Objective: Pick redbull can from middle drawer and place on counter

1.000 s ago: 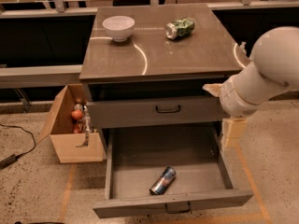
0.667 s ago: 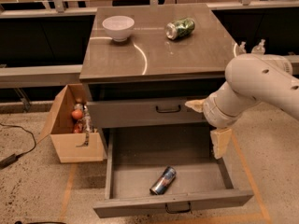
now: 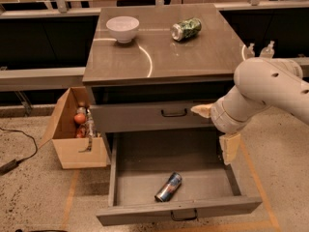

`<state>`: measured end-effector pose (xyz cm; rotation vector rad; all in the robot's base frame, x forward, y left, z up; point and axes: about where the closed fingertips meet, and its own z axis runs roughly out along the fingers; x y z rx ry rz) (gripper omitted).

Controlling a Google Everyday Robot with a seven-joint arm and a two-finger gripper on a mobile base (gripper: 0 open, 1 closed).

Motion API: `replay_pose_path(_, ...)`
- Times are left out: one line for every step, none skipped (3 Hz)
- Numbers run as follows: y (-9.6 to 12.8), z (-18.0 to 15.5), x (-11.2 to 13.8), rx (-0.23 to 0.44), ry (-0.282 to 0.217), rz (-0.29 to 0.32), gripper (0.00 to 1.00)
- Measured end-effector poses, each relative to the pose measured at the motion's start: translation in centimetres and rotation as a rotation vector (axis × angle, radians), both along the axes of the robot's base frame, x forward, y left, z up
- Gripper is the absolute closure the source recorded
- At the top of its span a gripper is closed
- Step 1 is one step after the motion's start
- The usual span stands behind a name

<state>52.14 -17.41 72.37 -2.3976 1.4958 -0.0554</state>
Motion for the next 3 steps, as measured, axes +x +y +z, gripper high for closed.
replay_pose_path(0.9,-4.1,-0.7,0.015,0.054,0.101,0.0)
replay_pose_path(2.5,-9.0,-1.7,0.058,0.093,0.259,0.0)
replay_pose_path(4.7,-13.4,-2.0,0.1,0.078,0.417,0.0)
